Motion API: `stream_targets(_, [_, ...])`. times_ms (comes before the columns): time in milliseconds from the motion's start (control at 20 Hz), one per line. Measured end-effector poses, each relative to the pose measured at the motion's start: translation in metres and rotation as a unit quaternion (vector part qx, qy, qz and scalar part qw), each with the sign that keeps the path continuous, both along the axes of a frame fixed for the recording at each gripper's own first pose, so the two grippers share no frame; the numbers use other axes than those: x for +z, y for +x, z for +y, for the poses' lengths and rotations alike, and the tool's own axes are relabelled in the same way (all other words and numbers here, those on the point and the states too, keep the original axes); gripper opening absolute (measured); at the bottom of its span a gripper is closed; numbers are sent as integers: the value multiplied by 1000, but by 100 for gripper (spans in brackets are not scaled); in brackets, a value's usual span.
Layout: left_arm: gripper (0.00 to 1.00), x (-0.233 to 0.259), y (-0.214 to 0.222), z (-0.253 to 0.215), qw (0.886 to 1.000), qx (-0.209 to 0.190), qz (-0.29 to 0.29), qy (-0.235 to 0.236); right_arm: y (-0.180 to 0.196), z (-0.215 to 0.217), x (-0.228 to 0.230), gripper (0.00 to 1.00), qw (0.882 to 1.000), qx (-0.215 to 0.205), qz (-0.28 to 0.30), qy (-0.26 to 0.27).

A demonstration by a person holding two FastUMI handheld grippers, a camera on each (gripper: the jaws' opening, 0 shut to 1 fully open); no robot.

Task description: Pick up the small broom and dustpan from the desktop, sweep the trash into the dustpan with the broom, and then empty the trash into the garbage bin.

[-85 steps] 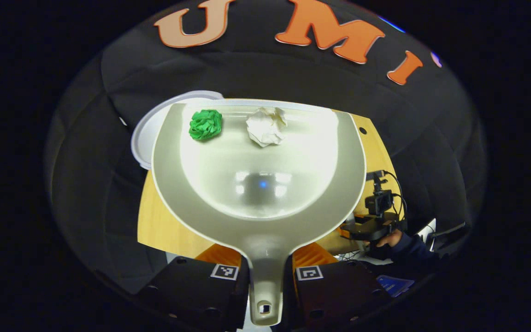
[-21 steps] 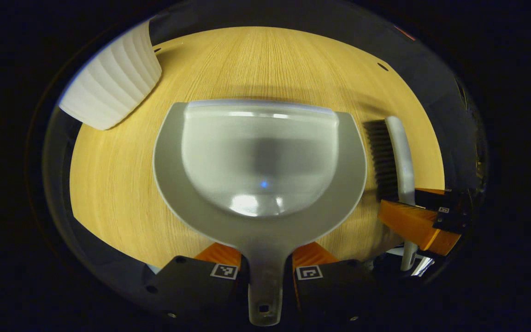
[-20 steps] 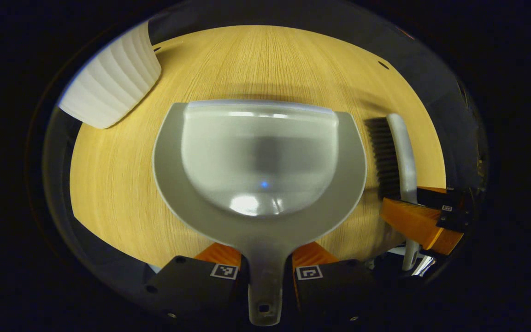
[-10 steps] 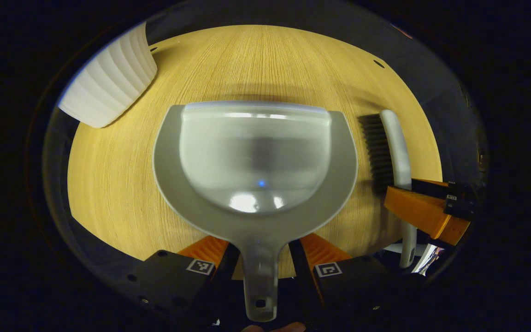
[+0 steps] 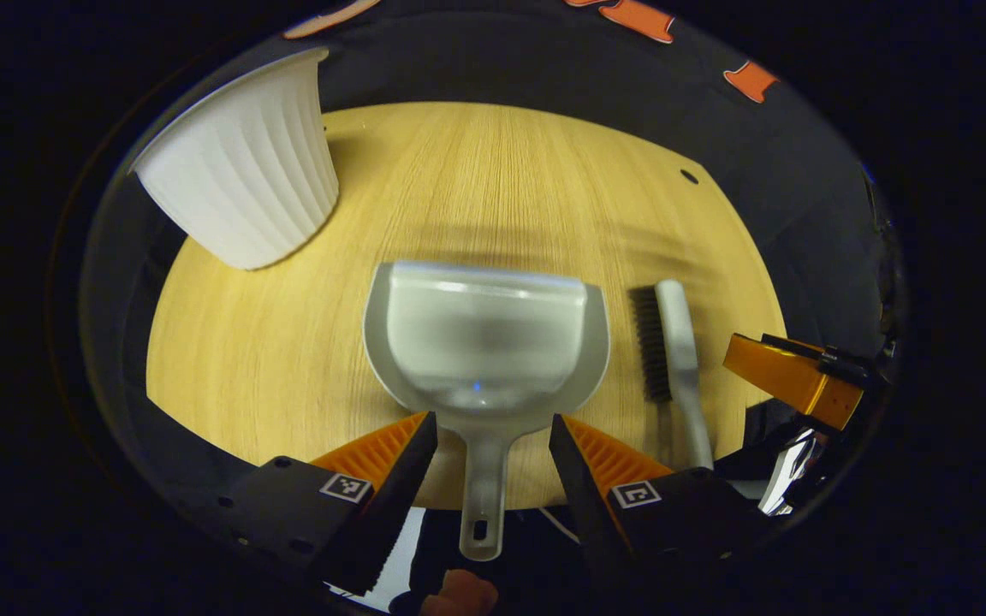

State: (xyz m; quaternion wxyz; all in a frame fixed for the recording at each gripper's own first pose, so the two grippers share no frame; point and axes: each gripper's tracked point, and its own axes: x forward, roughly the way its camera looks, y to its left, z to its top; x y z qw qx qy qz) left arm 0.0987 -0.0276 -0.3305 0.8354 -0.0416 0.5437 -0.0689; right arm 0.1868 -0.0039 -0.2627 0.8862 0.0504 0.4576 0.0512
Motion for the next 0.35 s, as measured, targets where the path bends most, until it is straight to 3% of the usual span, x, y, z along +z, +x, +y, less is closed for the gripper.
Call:
stream_targets(150, [86,16,18,-5,994,-7,-106,20,23,-15,38,97,997,-17,-78,-15])
stream_targets(350, [86,41,44,-5,972,-5,-234,32,43,-28,96,97,982,-19,-179,-52])
